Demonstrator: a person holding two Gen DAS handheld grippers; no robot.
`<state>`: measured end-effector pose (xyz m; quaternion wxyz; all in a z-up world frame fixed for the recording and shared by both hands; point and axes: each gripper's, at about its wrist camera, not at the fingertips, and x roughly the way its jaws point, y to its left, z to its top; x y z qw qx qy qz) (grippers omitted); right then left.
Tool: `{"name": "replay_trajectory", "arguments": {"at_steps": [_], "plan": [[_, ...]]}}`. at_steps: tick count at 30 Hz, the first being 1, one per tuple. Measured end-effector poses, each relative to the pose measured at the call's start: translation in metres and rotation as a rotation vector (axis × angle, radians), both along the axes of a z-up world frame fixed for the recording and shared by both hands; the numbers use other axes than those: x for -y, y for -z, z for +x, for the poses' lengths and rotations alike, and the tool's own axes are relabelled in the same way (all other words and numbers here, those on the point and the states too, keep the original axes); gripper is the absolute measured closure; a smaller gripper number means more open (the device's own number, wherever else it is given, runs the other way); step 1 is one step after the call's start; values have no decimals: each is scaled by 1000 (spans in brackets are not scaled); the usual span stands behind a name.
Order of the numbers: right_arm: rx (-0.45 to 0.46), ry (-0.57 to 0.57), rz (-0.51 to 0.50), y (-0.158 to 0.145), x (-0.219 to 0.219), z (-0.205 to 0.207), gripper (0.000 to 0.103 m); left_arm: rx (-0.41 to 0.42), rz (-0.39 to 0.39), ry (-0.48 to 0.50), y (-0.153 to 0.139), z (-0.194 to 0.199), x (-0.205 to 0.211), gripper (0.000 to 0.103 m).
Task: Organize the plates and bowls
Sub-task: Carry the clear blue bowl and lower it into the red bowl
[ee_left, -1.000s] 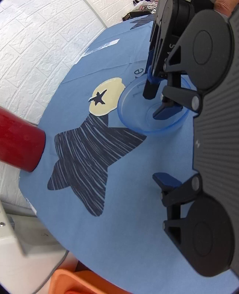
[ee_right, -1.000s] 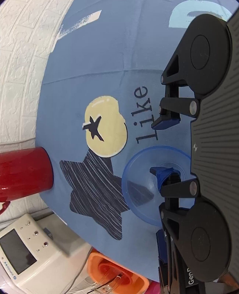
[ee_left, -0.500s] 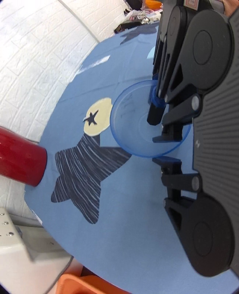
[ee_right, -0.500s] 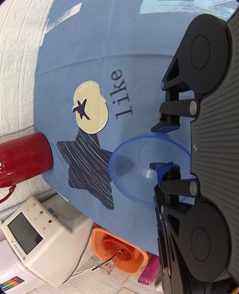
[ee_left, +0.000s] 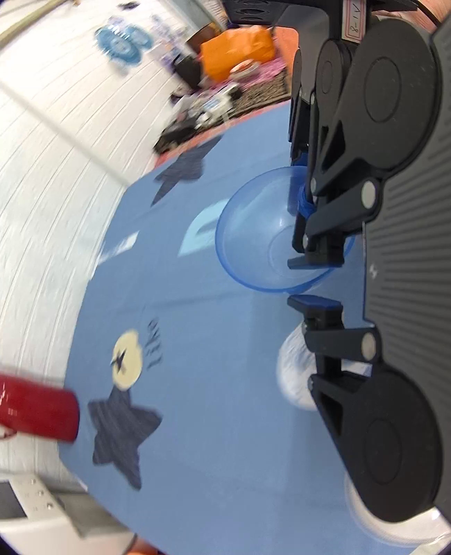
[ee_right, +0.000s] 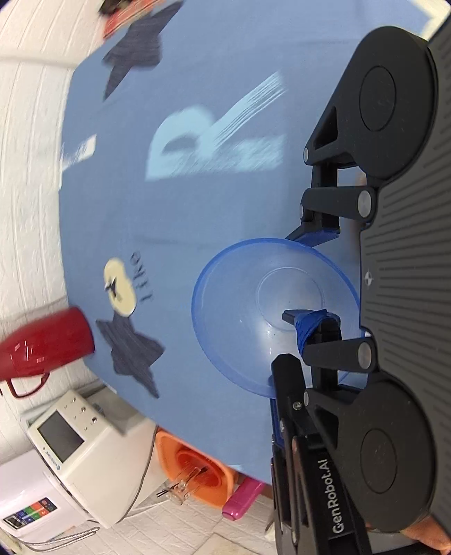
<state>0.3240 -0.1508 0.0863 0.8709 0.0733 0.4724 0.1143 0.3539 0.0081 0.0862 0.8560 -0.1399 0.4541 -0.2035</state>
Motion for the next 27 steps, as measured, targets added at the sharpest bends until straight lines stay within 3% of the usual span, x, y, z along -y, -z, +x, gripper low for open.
{"name": "replay_trajectory", "arguments": {"at_steps": [7,17,19,23,27], "plan": [[-40,70,-4,25,43,-63,78,-22,47,115,22,-61,60,99],[-35,55,10,37,46,-74,79,-67,59,120,43,-70,62,98],[-28,64,5,34,47,-75,79,-57,69,113,42,-69,61,89],[-11,87,-15,29,56,-80,79,-39,61,101,36,-69,57,58],[3,107,-10,24,62,-85,79,-4,66,98,27,-74,53,57]]}}
